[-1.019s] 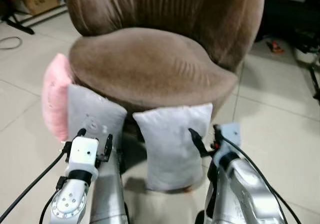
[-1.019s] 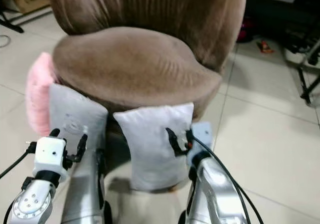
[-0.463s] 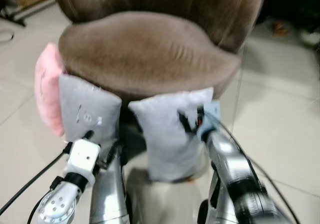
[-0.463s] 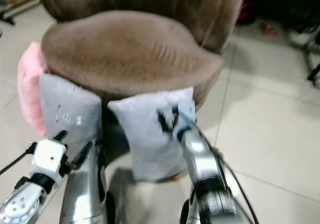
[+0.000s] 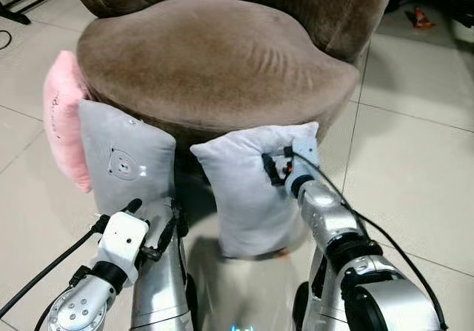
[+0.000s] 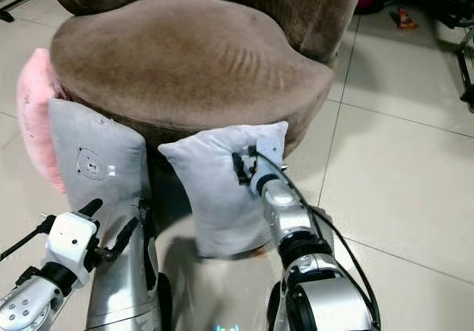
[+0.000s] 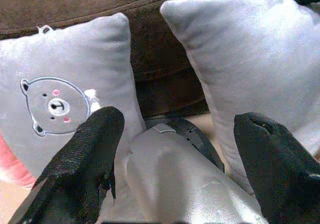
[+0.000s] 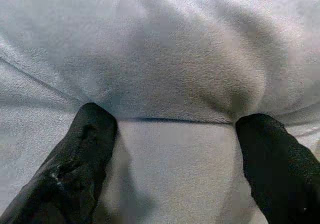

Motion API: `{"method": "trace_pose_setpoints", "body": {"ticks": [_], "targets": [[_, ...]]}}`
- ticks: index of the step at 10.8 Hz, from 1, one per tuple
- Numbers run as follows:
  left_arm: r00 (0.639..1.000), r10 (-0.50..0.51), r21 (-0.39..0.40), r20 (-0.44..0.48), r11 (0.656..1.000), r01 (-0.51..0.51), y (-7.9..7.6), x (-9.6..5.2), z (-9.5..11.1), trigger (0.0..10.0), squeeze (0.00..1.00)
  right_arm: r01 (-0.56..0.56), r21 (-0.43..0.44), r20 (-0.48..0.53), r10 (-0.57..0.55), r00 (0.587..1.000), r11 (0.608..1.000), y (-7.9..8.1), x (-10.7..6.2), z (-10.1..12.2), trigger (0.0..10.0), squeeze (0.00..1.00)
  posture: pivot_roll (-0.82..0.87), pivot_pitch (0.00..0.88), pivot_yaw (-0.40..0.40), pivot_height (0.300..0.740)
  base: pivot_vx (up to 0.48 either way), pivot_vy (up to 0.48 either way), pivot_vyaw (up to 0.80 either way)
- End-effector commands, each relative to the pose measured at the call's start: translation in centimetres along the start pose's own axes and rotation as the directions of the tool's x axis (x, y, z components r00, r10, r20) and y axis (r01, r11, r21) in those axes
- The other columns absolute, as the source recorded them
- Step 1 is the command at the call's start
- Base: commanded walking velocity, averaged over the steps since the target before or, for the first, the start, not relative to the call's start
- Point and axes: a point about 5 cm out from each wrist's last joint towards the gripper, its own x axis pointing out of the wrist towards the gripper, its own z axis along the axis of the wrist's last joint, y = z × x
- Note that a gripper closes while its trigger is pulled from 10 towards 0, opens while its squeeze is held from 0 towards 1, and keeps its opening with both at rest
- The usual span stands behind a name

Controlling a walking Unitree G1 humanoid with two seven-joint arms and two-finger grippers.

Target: Move the pillow to the sofa from floor

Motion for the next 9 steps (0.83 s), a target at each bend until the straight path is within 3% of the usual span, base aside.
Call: {"method": "trace_pose_setpoints", "body": {"ticks": [1, 9], "targets": [[1.000, -0.015, 0.008, -0.018, 1.000, 0.015, -0.12, -0.21, -0.14, 10.0, 0.00, 0.002, 0.006, -0.051, -0.002, 0.999, 1.000, 0.14, -0.13, -1.18, 0.0, 0.00, 0.05, 0.194, 0.020, 0.401, 0.000, 0.000, 0.00], [0.999, -0.038, 0.014, -0.026, 0.999, 0.038, -0.53, 0.05, -0.17, 10.0, 0.00, -0.049, 0.050, -0.016, 0.049, 0.999, 0.998, 1.08, 0.00, -1.02, 0.0, 0.00, 0.04, 0.189, 0.022, 0.401, 0.000, 0.000, 0.00]]}}
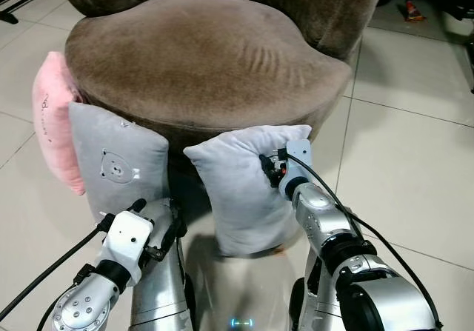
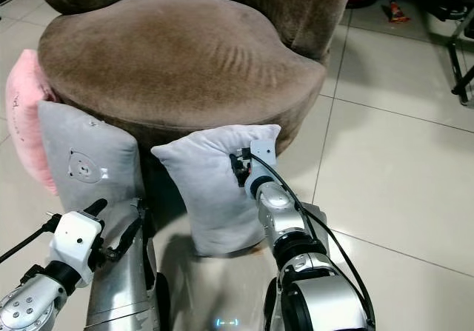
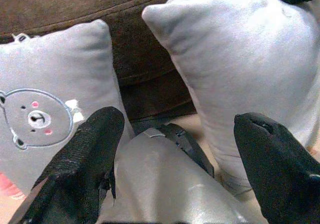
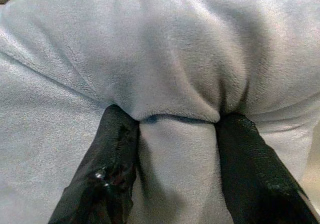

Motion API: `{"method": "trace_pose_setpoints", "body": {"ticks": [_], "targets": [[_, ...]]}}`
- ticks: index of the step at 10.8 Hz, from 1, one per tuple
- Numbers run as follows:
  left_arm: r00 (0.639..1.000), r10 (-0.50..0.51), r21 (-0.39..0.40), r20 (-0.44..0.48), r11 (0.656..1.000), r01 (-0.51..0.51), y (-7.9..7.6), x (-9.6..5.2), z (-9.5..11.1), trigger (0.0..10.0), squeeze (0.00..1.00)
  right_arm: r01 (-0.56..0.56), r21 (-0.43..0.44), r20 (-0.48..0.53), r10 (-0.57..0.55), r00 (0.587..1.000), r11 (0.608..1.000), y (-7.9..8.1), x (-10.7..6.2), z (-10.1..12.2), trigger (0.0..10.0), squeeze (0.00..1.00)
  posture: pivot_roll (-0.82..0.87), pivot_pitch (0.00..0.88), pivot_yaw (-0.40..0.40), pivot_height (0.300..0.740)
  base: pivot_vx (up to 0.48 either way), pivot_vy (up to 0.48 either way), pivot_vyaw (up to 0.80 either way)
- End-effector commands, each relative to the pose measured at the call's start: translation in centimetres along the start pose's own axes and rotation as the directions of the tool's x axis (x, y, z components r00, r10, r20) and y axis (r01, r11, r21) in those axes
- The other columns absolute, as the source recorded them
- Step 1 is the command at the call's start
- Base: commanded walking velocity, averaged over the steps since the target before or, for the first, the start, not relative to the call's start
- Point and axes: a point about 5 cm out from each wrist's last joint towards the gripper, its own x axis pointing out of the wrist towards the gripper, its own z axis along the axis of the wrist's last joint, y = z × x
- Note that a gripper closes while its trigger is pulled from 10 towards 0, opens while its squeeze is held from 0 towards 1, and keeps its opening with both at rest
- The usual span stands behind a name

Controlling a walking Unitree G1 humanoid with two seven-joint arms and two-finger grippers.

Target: Move the pillow to the sofa from floor

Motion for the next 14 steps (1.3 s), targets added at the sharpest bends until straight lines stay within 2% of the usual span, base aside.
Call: {"method": "trace_pose_setpoints", "body": {"ticks": [1, 10, 13, 14], "targets": [[1.000, -0.018, 0.012, -0.019, 1.000, 0.018, -0.2, -0.2, -0.2, 10.0, 0.00, -0.017, 0.030, -0.039, 0.018, 0.999, 0.999, 0.3, -0.1, -0.9, 0.0, 0.00, 0.04, 0.187, 0.021, 0.401, 0.000, 0.000, 0.00], [1.000, -0.026, 0.019, -0.008, 0.999, 0.026, 0.0, 0.6, -0.1, 10.0, 0.00, -0.072, 0.026, -0.008, 0.072, 0.997, 0.997, 0.9, -0.1, -0.6, 0.0, 0.00, 0.04, 0.149, 0.024, 0.401, 0.000, 0.000, 0.00], [0.999, -0.037, 0.021, 0.003, 0.999, 0.037, 0.1, 1.0, 0.0, 10.0, 0.00, -0.094, 0.045, 0.025, 0.093, 0.995, 0.995, 0.8, -0.4, -0.6, 0.0, 0.00, 0.03, 0.127, 0.025, 0.401, 0.000, 0.000, 0.00], [0.999, -0.045, 0.023, 0.012, 0.999, 0.045, 0.1, 1.4, 0.0, 10.0, 0.00, -0.098, 0.057, 0.063, 0.094, 0.994, 0.994, 0.2, -1.0, -0.6, 0.0, 0.00, 0.02, 0.104, 0.026, 0.401, 0.000, 0.000, 0.00]]}}
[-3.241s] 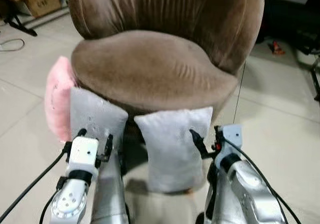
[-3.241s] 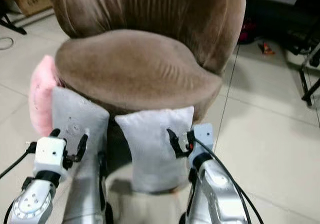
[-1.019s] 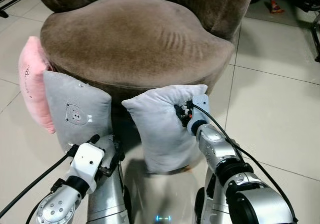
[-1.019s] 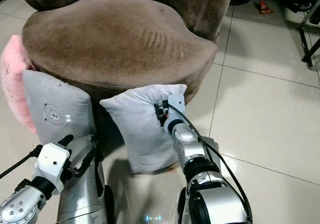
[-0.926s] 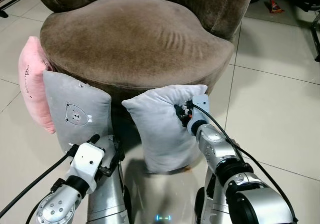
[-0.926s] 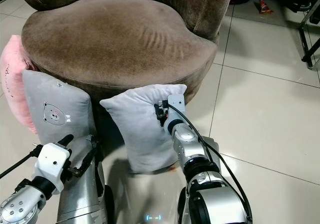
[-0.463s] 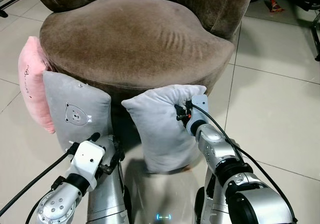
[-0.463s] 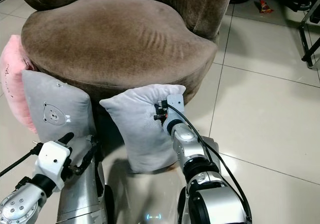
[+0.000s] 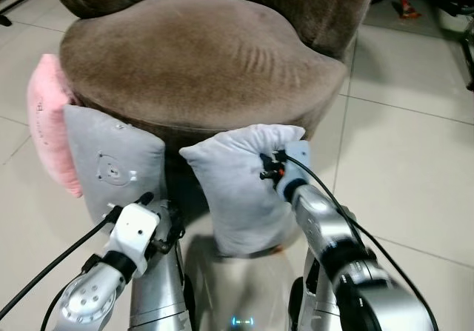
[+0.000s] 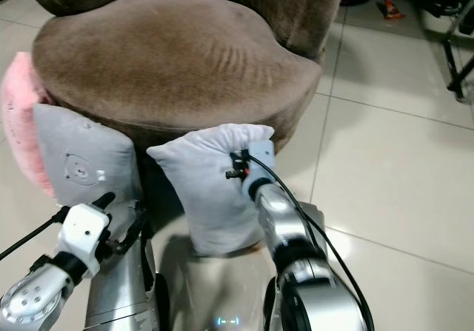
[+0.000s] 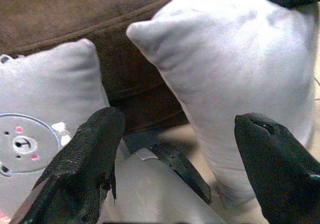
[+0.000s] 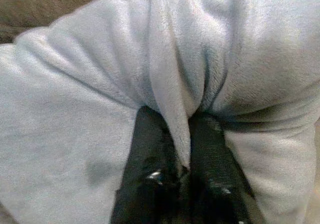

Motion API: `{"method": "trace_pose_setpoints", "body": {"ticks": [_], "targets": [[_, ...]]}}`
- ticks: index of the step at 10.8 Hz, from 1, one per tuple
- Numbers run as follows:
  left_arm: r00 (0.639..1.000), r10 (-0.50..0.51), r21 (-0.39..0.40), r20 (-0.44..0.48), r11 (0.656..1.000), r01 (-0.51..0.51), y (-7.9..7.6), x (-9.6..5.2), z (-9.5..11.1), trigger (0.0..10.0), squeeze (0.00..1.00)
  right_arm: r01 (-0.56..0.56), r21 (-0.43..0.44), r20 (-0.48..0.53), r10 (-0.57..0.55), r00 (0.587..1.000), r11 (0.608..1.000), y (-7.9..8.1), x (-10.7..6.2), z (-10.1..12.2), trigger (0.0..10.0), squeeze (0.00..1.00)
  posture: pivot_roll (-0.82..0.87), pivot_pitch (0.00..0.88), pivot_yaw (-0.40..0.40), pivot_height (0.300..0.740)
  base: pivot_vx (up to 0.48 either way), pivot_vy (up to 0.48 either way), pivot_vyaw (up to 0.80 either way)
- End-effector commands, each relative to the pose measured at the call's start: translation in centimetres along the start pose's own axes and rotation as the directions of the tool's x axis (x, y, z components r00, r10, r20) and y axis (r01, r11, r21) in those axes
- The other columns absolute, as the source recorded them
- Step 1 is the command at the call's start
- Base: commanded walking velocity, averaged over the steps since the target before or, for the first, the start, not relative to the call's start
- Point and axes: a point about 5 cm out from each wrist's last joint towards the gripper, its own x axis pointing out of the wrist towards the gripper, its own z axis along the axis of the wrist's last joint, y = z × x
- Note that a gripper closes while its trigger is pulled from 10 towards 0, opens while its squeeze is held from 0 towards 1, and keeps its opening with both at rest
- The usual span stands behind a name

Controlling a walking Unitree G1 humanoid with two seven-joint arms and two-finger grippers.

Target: Move the pillow to the sofa from floor

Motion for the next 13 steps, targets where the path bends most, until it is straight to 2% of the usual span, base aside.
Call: {"method": "trace_pose_setpoints", "body": {"ticks": [1, 3, 5, 8, 9, 10, 11, 13], "targets": [[1.000, -0.013, 0.005, -0.013, 1.000, 0.013, 0.0, 0.0, -0.4, 10.0, 0.00, -0.003, 0.027, 0.024, 0.002, 1.000, 1.000, -0.4, -0.6, -0.1, 0.0, 0.00, 0.01, 0.091, 0.027, 0.401, 0.000, 0.000, 0.00], [1.000, -0.015, 0.006, -0.009, 1.000, 0.015, 0.0, 0.3, -0.5, 10.0, 0.00, 0.012, 0.072, 0.081, -0.018, 0.997, 0.997, -1.0, -1.7, 0.5, 0.0, 0.00, 0.00, 0.065, 0.035, 0.401, 0.000, 0.000, 0.00], [1.000, -0.025, 0.004, -0.002, 1.000, 0.025, -0.3, 0.5, -0.6, 10.0, 0.00, 0.001, 0.096, 0.181, -0.019, 0.983, 0.995, -1.5, -4.1, 1.8, 0.0, 0.00, -0.02, 0.032, 0.044, 0.401, 0.000, 0.000, 0.00], [1.000, -0.026, -0.001, 0.018, 1.000, 0.026, -0.7, 0.7, -0.5, 10.0, 0.00, -0.018, 0.116, 0.271, -0.015, 0.963, 0.993, -1.1, -6.9, 3.2, 0.0, 0.00, -0.03, 0.004, 0.046, 0.401, 0.000, 0.000, 0.00], [1.000, -0.013, -0.003, 0.029, 1.000, 0.013, -0.6, 0.8, -0.3, 10.0, 0.00, 0.012, 0.103, 0.278, -0.040, 0.960, 0.995, -0.9, -7.8, 3.4, 10.0, 0.00, -0.03, 0.002, 0.046, 0.401, 0.000, 0.000, 0.00], [0.999, -0.005, -0.006, 0.042, 1.000, 0.005, -0.7, 0.9, -0.1, 10.0, 0.00, -0.025, 0.109, 0.260, -0.005, 0.965, 0.994, -0.4, -9.0, 2.9, 10.0, 0.00, -0.04, 0.000, 0.052, 0.401, 0.000, 0.000, 0.00], [0.999, 0.004, -0.004, 0.052, 1.000, -0.004, -0.7, 0.9, 0.1, 10.0, 0.00, 0.021, 0.122, 0.253, -0.051, 0.966, 0.992, -0.7, -9.9, 2.5, 10.0, 0.00, -0.04, 0.000, 0.052, 0.406, 0.000, 0.000, 0.00], [0.997, 0.023, -0.011, 0.069, 1.000, -0.022, -0.6, 1.0, 0.4, 10.0, 0.00, 0.047, 0.103, 0.219, -0.069, 0.973, 0.994, -0.5, -10.3, 2.0, 10.0, 0.00, -0.05, 0.000, 0.057, 0.421, 0.000, 0.000, 0.00]]}}
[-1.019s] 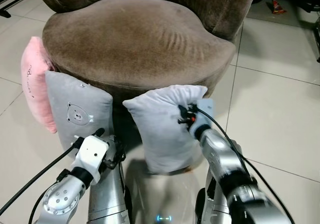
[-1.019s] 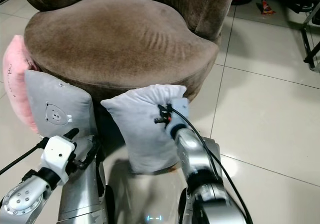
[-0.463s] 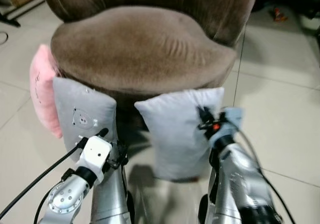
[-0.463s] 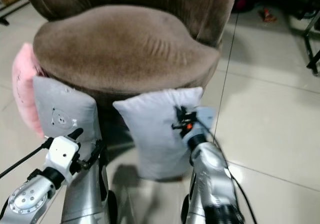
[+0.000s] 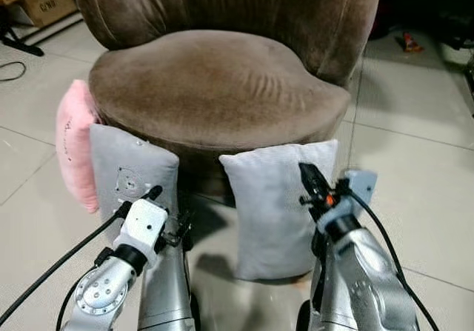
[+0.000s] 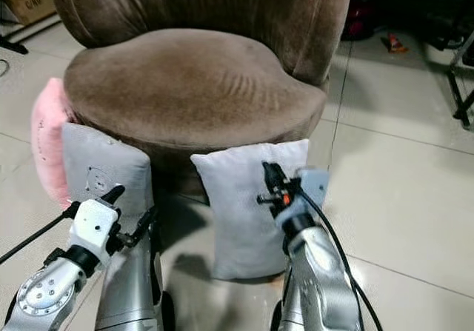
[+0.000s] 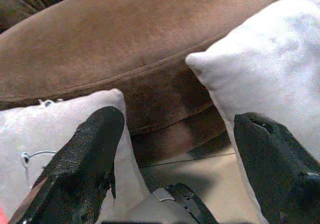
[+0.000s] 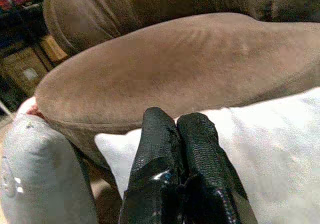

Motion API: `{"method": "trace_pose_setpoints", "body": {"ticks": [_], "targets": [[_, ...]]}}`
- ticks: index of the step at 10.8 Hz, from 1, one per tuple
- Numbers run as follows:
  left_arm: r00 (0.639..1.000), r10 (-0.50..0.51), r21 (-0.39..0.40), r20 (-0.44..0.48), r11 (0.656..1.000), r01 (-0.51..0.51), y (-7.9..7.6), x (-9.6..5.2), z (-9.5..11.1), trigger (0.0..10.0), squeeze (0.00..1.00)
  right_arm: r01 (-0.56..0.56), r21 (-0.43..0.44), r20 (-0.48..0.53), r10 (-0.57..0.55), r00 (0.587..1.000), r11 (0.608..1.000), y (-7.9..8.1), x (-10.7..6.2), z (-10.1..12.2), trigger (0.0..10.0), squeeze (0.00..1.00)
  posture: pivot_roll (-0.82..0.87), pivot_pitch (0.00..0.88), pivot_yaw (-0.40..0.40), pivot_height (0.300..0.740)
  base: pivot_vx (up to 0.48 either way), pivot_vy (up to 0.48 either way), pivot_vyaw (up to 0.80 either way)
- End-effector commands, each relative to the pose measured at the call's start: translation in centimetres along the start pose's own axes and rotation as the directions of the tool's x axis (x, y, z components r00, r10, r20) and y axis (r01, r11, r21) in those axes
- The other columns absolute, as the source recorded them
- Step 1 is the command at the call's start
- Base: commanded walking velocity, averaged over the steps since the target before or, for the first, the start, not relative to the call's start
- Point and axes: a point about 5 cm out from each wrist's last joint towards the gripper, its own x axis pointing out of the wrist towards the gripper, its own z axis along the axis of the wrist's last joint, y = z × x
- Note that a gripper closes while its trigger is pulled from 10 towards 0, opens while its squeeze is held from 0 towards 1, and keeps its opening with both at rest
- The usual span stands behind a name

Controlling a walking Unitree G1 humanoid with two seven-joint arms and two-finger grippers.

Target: Move the pillow to the sofa from floor

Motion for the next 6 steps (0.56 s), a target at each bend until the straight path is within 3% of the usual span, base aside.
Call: {"method": "trace_pose_setpoints", "body": {"ticks": [1, 4, 5, 6], "targets": [[1.000, 0.016, 0.011, 0.010, 1.000, -0.016, 0.2, -0.1, 0.2, 10.0, 0.00, -0.006, -0.014, -0.004, 0.006, 1.000, 1.000, 0.5, -0.1, 0.3, 10.0, 0.00, -0.05, 0.000, 0.059, 0.426, 0.000, 0.000, 0.00], [1.000, 0.016, 0.011, 0.011, 1.000, -0.016, 0.1, 0.0, 0.1, 10.0, 0.00, 0.006, -0.025, -0.033, -0.007, 0.999, 1.000, 0.8, -0.6, 0.6, 10.0, 0.00, -0.05, 0.000, 0.058, 0.456, 0.000, 0.000, 0.00], [1.000, 0.018, 0.011, 0.009, 1.000, -0.018, 0.1, 0.0, 0.0, 10.0, 0.00, 0.020, -0.050, -0.037, -0.022, 0.999, 0.999, 0.6, -0.4, 0.7, 10.0, 0.14, -0.05, 0.000, 0.055, 0.456, 0.000, 0.000, 0.00], [1.000, 0.020, 0.020, -0.001, 1.000, -0.020, 0.1, 0.1, -0.2, 10.0, 0.00, 0.112, -0.045, -0.066, -0.115, 0.991, 0.993, -0.8, 0.0, 0.5, 10.0, 1.00, -0.04, 0.000, 0.052, 0.456, 0.000, 0.000, 0.00]]}}
